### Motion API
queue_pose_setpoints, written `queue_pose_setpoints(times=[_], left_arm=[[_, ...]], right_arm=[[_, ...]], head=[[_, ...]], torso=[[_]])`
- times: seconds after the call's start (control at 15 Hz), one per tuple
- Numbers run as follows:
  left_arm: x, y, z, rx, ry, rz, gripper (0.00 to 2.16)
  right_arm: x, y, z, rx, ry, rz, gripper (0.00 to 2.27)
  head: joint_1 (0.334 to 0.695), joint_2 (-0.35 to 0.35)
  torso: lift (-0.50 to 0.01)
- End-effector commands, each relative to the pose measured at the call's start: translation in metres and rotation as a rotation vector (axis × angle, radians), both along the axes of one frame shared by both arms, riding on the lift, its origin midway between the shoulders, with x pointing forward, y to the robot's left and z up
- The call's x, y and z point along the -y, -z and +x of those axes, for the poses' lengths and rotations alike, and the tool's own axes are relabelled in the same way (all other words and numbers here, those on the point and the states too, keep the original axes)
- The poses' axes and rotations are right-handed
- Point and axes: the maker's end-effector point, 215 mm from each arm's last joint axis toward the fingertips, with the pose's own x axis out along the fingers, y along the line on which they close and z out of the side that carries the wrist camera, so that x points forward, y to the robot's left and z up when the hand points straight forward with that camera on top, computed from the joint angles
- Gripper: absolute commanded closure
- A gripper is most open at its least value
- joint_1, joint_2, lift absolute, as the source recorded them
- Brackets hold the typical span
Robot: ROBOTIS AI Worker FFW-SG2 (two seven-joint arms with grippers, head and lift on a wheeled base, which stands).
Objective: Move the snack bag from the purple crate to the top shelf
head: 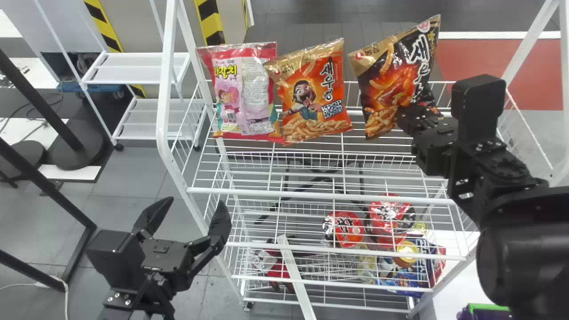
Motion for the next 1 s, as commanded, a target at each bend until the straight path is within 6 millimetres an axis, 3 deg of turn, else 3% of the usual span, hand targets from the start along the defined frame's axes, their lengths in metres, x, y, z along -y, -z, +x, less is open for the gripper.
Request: queue_pose_setpoints(times=[0.0, 0.2, 0.4, 0.93], left_arm=[[-0.001, -0.002, 0.000, 0.009, -0.001, -0.001, 0.07], [-0.001, -0.002, 0.000, 0.012, 0.000, 0.001, 0.07], [-0.003, -0.001, 0.000, 0.015, -0.001, 0.001, 0.07], [-0.005, -0.004, -0.001, 0.042, -0.004, 0.000, 0.07]], right_arm=[[-0.011, 0.005, 0.002, 0.017, 0.004, 0.019, 1.47], [-0.019, 0.017, 0.006, 0.040, 0.034, 0.033, 1.47], [-0.021, 0.013, 0.013, 0.085, 0.057, 0.049, 1.47], [-0.007, 0.033, 0.029, 0.124, 0.137, 0.079, 1.47]], head=[[0.695, 0.086], [0.695, 0.094], [0.695, 0.105], [0.695, 0.098]], torso=[[0.000], [0.000], [0.000], [0.000]])
